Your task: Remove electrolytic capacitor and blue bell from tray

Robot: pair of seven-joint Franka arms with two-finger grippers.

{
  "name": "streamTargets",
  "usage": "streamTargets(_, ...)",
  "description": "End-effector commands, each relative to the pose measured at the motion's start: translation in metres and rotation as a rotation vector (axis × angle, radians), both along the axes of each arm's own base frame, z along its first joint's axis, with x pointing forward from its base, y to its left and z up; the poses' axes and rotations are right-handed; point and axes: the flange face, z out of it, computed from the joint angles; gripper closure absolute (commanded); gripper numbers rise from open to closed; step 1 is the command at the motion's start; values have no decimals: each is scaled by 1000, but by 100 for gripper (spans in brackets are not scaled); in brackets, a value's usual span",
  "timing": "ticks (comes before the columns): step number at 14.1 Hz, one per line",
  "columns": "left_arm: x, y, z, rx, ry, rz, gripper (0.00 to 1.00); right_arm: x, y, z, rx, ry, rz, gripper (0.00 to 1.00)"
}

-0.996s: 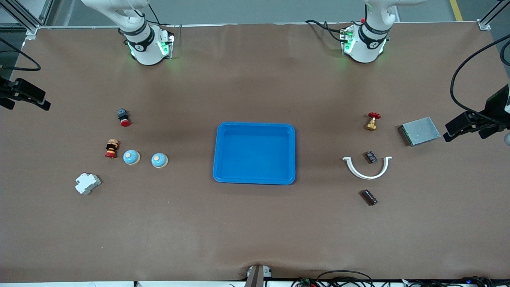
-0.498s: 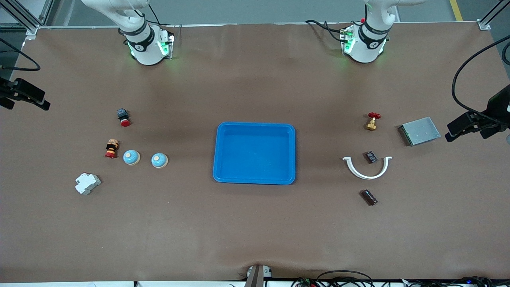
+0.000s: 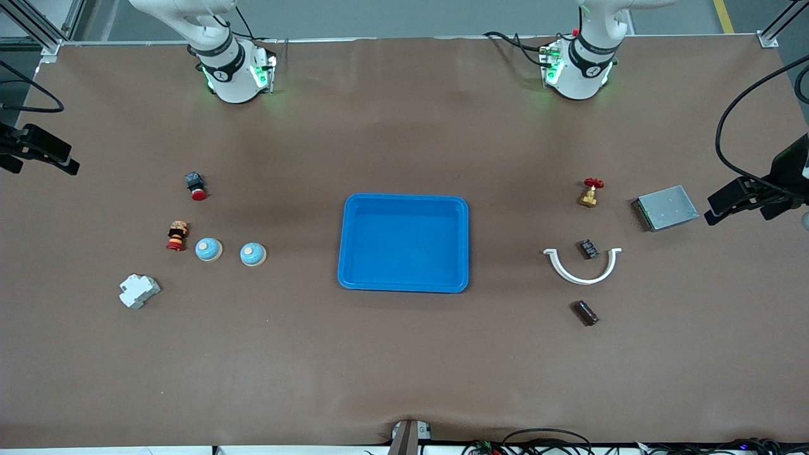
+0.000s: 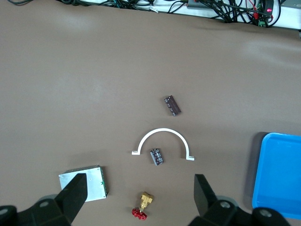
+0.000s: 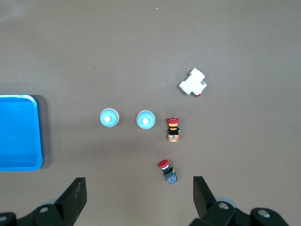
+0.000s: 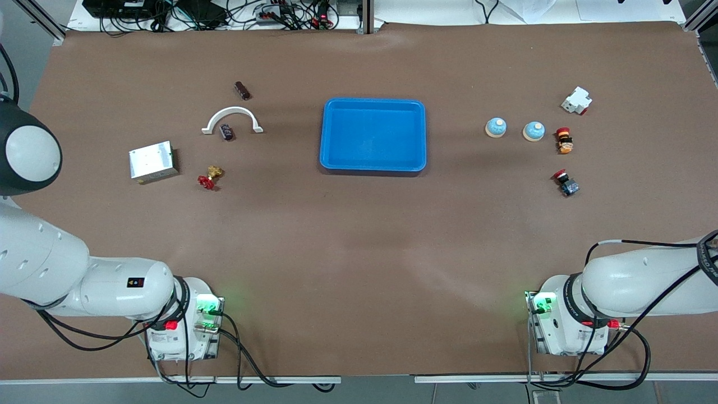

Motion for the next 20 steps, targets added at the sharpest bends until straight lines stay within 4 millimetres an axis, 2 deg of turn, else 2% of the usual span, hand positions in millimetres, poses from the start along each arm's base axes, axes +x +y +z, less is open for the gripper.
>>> streamTargets(1,-5,-3,8,-15,-3,-12,0,-3,0,2,0,-6,-2,0)
streamTargets(6,-12,-2,15,-5,15,-21,0,-2,3,2,1,-11,2,0)
streamTargets(10,-28,-3,14,1,103,-41,0,-1,6,2,0,-15,5,0)
streamTargets(20,-25,-8,10,15,111,-54,0,0,6,1,1,-12,7,0)
